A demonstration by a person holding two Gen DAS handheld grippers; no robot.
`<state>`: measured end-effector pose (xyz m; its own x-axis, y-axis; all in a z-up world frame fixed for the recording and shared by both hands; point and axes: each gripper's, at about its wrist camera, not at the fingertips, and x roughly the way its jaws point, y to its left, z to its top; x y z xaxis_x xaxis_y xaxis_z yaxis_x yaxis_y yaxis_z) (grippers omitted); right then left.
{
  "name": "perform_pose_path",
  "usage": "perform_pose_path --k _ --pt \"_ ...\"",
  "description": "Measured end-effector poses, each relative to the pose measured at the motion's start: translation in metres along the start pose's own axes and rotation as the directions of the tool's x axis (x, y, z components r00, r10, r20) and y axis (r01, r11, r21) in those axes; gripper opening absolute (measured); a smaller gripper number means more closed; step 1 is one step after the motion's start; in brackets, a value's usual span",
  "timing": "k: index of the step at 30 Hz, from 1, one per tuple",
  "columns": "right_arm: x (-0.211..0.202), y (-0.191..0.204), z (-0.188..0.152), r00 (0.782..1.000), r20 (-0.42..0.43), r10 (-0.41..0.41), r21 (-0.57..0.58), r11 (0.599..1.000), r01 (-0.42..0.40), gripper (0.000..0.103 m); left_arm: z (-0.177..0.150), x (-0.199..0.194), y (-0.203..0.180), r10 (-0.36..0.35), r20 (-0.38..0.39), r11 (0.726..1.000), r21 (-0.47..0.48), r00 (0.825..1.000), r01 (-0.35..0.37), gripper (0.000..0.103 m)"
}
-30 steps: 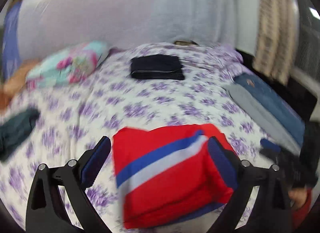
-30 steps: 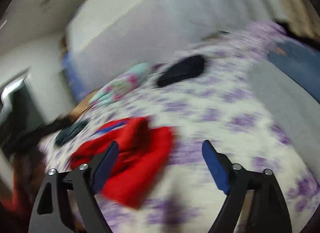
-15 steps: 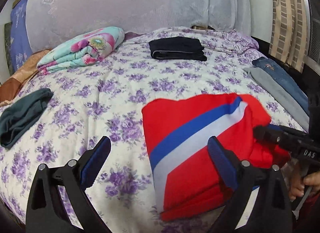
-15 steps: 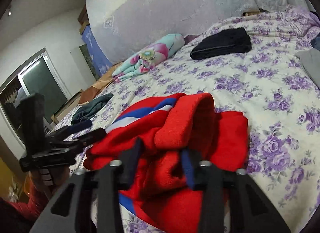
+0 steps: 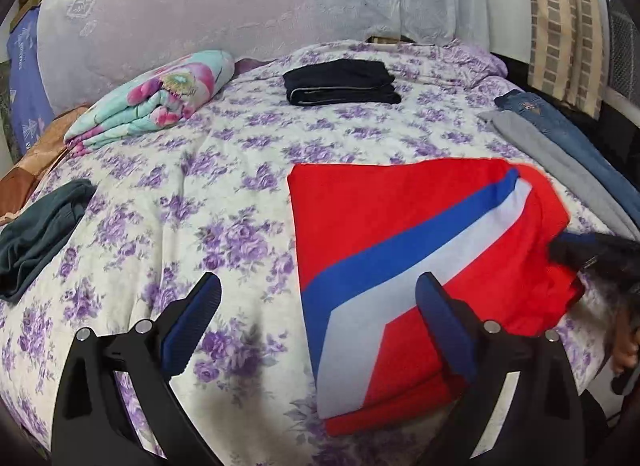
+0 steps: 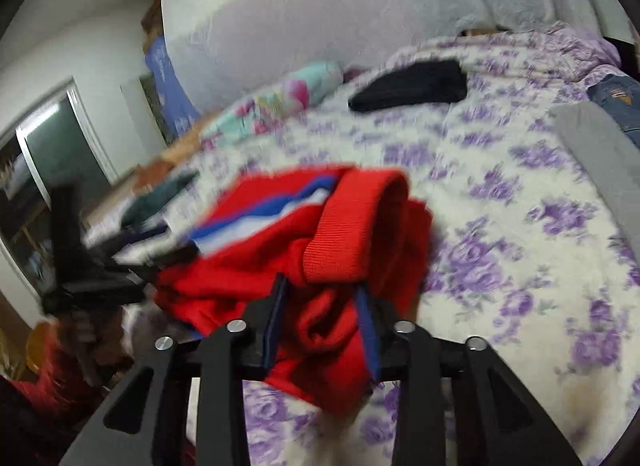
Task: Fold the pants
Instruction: 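Press the folded red bundle with the right gripper and release it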
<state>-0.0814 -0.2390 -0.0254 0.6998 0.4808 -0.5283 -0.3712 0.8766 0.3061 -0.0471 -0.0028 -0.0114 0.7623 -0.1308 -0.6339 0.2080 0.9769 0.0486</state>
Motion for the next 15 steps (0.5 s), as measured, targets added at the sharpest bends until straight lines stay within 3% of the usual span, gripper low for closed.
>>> perform_pose_path --k 3,7,10,13,15 --pt "-0.034 0.009 0.017 0.988 0.147 -0.055 -0.038 0.997 0.061 0.035 0.008 -0.01 0.007 0.026 0.026 1.0 -0.013 0.999 -0.026 0.095" --pt "-0.03 0.029 0.034 0.975 0.195 -0.103 -0.131 0.983 0.13 0.035 0.031 -0.014 0.011 0.025 0.044 0.998 -0.055 0.999 -0.023 0.098" --pt "0.004 0.038 0.031 0.974 0.143 -0.174 -0.205 0.958 0.201 0.036 0.029 0.006 0.0 0.037 -0.007 0.999 -0.022 0.999 -0.037 0.098" --pt "0.052 0.031 0.009 0.955 -0.018 -0.297 -0.306 0.911 0.278 0.053 0.011 0.032 -0.012 0.089 -0.032 0.996 0.034 0.996 -0.088 0.099" --pt "0.05 0.02 0.013 0.963 -0.045 -0.264 -0.245 0.938 0.246 0.061 0.002 0.032 -0.012 0.097 0.015 0.995 0.013 0.995 -0.097 0.099"
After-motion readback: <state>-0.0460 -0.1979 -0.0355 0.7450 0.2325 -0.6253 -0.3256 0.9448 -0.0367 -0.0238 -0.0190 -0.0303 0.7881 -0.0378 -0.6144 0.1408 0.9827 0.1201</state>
